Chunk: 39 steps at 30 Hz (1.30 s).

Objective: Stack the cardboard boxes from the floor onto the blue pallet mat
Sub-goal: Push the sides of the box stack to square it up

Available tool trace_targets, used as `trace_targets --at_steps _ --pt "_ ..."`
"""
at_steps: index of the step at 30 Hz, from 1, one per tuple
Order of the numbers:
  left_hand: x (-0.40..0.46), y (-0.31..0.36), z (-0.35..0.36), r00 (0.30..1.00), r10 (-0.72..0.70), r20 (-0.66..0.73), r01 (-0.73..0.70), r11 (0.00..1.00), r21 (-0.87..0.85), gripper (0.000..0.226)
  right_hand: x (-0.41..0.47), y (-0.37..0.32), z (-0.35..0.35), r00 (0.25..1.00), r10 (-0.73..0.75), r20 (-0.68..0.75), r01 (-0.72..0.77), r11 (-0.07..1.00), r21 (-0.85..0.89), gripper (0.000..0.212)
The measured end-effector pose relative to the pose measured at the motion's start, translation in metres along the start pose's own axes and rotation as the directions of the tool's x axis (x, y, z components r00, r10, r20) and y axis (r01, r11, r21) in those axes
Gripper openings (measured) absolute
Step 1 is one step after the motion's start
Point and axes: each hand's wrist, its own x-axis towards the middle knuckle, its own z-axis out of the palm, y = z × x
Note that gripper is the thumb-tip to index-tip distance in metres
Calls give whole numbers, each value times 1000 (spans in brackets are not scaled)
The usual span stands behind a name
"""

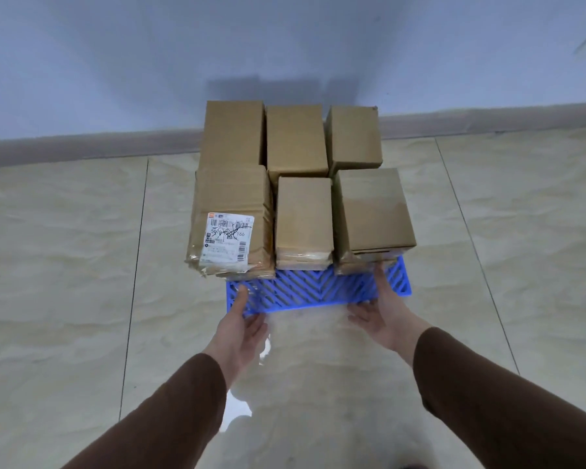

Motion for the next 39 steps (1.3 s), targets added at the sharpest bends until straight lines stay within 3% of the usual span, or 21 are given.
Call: trace_targets --at_steps 11,14,16,18,19,21,24,27,30,39 --pt "17 18 0 997 -34 69 32 999 29 42 31 -27 -9 995 40 95 -33 997 -69 104" --pt "18 28 -22 983 -134 124 99 961 258 33 27 -31 -19 987 83 139 -55 979 -198 82" --pt "14 43 -38 979 -189 80 106 799 592 27 23 -38 -32 984 135 114 -83 923 -377 60" --pt "15 65 -49 995 -99 12 56 654 754 25 24 -50 -47 993 111 36 -76 845 -530 41" --pt "20 79 -54 1000 1 -8 5 663 749 24 27 -59 -54 999 40 -13 -40 827 -560 30" --pt "30 109 -58 976 216 -37 -149 778 610 23 34 -82 -63 984 -161 -75 103 863 -494 18" --pt "34 145 -45 942 328 71 -331 879 343 38 41 -114 -62 944 -331 9 322 910 -261 39" --pt "16 157 -15 940 247 236 -307 915 262 76 27 -130 -44 897 -347 273 415 875 -251 64" --pt "5 156 8 929 188 318 -275 926 257 87 9 -134 -20 842 -278 463 430 863 -264 72" --pt "3 144 19 910 141 390 -261 925 275 91 10 -129 -7 825 -235 514 395 890 -226 79"
